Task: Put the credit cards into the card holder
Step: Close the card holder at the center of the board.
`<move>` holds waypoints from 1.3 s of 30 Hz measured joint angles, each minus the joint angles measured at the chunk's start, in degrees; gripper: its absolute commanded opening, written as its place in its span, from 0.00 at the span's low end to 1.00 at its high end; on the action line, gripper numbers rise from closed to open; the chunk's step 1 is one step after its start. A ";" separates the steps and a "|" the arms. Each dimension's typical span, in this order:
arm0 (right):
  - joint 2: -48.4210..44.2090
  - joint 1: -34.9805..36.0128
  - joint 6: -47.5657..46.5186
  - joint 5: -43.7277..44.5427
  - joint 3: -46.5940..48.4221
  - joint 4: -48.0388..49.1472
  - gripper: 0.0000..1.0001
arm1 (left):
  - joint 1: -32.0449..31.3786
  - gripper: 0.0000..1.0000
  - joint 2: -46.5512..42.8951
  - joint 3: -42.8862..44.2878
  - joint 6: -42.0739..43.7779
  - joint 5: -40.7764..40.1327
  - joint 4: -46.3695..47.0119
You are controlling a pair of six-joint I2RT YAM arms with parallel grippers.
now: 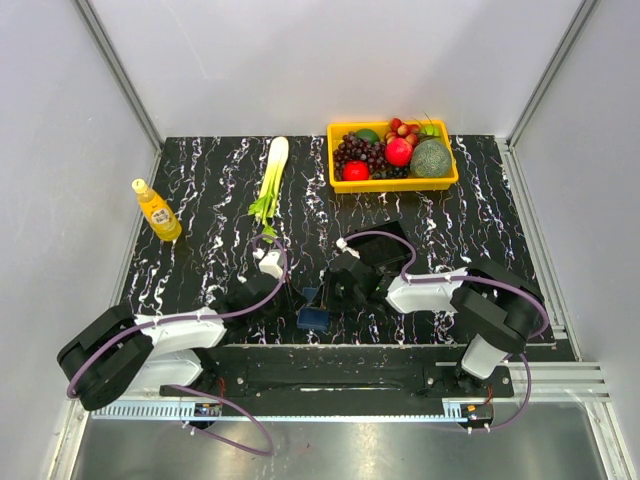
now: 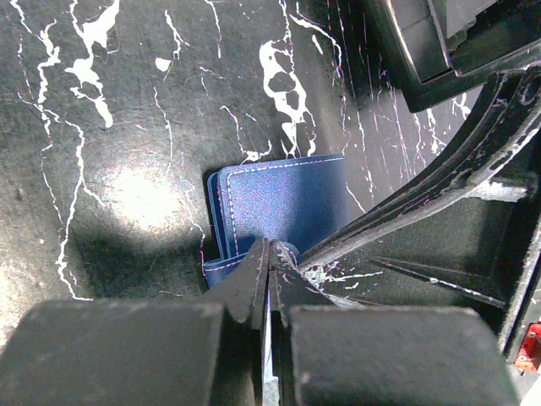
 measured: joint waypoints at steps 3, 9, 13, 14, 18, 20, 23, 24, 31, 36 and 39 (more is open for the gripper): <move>0.09 0.00 0.02 -0.11 -0.07 1.01 0.21 | 0.00 0.00 -0.04 0.00 0.00 -0.04 -0.11; 0.15 -0.11 0.11 -0.11 -0.26 2.01 0.05 | 0.00 0.00 -0.04 0.00 0.00 -0.04 -0.11; 0.50 -0.33 0.37 -0.24 -0.26 1.99 0.00 | 0.00 0.00 -0.09 0.02 0.00 -0.07 -0.22; 0.50 -0.33 0.35 -0.26 -0.26 1.99 0.00 | 0.00 0.00 -0.11 0.02 0.00 -0.09 -0.28; 0.50 -0.33 0.09 -0.22 -0.26 1.84 0.00 | 0.00 0.03 -0.35 0.15 0.00 -0.24 -0.74; 0.50 -0.33 -0.33 -0.28 -0.26 1.84 0.00 | -0.04 0.08 -0.83 0.33 -0.02 -0.35 -1.64; 0.28 -0.31 -1.03 -0.57 -0.26 1.79 0.00 | -0.15 0.12 -2.38 0.33 0.00 -0.48 -3.65; 0.15 -0.31 -1.25 -0.57 -0.26 1.70 0.00 | -0.17 0.13 -3.04 0.33 0.02 -0.50 -4.39; -2.43 -0.31 -2.01 -0.11 -0.33 0.37 0.00 | -0.22 0.16 -7.50 0.76 0.50 -1.55 -10.82; -2.89 -0.33 -2.03 0.61 -0.33 -1.27 0.00 | -0.22 0.16 -8.55 0.76 0.68 -2.03 -13.00; -2.71 -0.33 -1.88 0.70 -0.42 -2.36 0.00 | -0.22 0.16 -8.61 0.76 0.70 -2.23 -13.86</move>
